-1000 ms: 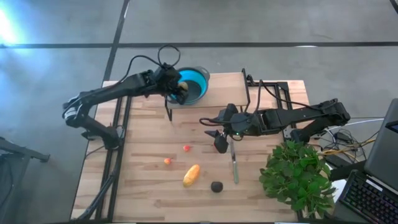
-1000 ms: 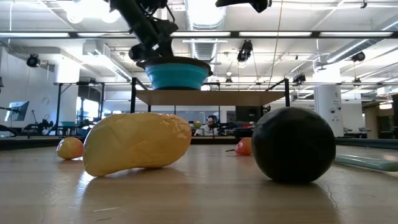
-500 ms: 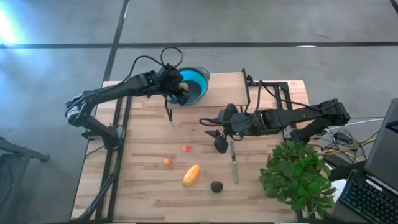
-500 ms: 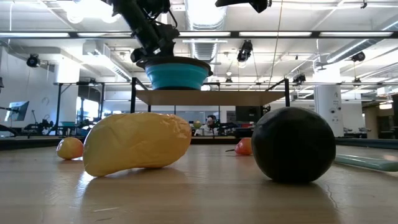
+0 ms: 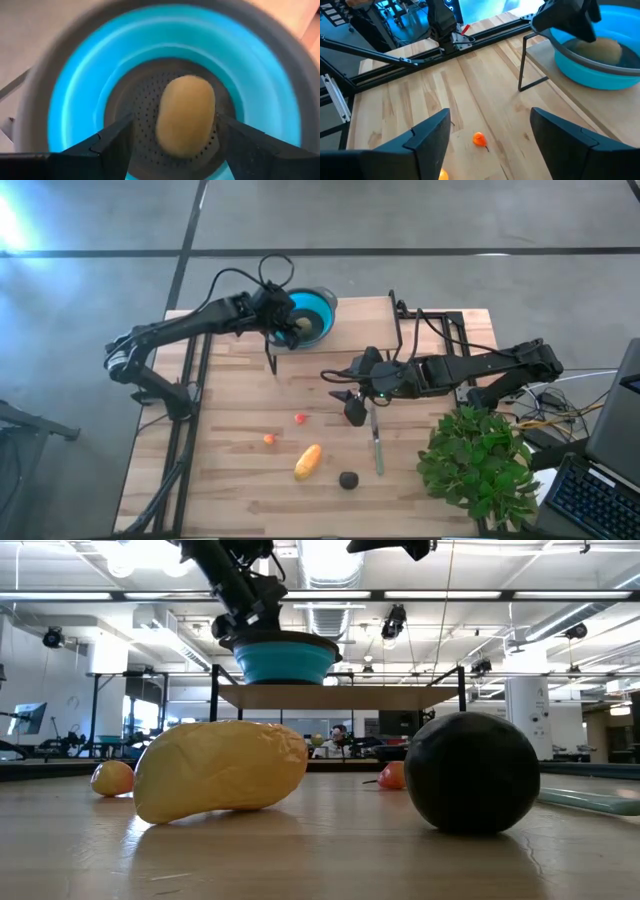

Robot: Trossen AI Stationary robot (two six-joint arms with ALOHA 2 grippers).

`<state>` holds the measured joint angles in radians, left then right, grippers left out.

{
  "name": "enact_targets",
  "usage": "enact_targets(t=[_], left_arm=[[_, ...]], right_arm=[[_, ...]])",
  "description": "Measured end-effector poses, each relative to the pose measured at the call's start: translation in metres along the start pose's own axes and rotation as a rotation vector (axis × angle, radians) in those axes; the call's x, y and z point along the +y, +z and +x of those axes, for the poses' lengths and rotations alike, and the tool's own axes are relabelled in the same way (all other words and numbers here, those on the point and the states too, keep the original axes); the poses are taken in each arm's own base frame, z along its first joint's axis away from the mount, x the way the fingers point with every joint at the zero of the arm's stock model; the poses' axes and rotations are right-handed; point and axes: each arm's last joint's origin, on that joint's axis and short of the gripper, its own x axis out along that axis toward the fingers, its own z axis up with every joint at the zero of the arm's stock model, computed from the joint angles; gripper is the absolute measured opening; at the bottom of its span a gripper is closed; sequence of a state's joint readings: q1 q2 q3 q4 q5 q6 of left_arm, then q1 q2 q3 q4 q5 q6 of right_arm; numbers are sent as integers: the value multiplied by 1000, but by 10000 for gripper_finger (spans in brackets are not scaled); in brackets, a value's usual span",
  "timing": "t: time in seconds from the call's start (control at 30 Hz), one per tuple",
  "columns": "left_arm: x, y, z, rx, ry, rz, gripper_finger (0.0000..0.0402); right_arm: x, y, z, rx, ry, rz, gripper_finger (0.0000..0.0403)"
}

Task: Pick & Place Fruit
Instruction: Put the green kiwi in the blue strainer bowl on the shelf, then put the right orange peach in the blue strainer bowl on the shelf

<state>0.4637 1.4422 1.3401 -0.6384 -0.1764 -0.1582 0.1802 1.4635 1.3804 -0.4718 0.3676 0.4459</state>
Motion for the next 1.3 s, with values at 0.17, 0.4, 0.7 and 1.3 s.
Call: enact_targets(t=[0.17, 0.4, 0.7, 1.3], left_arm=[[0, 14, -14, -32, -5, -4, 281], [2, 32, -41, -40, -5, 56, 280], [-2, 24, -81, -89, -47, 117, 280], [-18, -72, -100, -135, -212, 101, 280]], right_arm=[[0, -1, 0, 7, -3, 4, 274], [-6, -13, -1, 128, -62, 31, 255], [-3, -34, 14, 293, -89, 11, 231], [-7, -77, 36, 513, -130, -55, 253]])
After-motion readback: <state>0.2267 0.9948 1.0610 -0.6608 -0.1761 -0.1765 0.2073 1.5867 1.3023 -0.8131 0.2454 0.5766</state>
